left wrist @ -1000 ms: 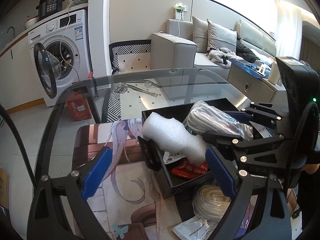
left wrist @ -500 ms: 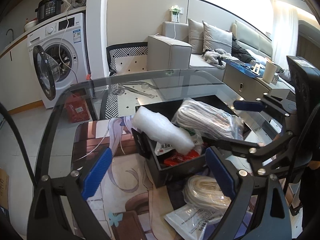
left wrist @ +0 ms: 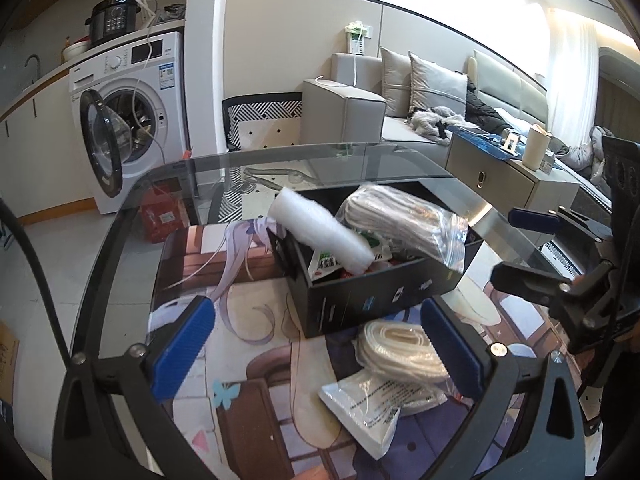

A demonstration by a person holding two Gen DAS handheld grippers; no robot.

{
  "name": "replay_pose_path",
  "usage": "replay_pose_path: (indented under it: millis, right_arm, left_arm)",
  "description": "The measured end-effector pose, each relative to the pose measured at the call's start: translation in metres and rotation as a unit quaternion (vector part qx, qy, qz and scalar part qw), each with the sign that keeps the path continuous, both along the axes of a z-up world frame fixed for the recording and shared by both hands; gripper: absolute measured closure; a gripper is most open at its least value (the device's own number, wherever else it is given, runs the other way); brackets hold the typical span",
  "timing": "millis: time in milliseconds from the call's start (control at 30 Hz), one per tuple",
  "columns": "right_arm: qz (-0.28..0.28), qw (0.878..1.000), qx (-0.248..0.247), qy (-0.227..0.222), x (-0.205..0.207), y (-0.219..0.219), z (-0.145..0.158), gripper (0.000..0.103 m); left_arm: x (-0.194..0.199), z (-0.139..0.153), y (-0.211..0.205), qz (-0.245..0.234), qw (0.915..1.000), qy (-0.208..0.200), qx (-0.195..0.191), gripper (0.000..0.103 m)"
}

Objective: Organize soft objects
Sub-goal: 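Move the right gripper down onto the second zip bag of white rope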

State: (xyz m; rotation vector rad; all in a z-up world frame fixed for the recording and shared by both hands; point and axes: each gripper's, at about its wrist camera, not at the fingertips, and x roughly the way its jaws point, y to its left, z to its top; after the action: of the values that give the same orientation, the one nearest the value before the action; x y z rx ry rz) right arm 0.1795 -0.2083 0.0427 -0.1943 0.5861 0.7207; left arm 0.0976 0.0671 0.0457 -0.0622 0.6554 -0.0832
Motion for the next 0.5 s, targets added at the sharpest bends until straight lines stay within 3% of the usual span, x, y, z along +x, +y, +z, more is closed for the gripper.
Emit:
replay_pose_path:
  millis: [500]
  right_arm:
    - [0.004, 1.0, 0.015, 0.023, -0.015, -0.011, -0.015, 0.0]
  left_arm:
    - [-0.017, -0.017, -0.015, 0.005, 0.9997, 0.018, 0.017, 0.0]
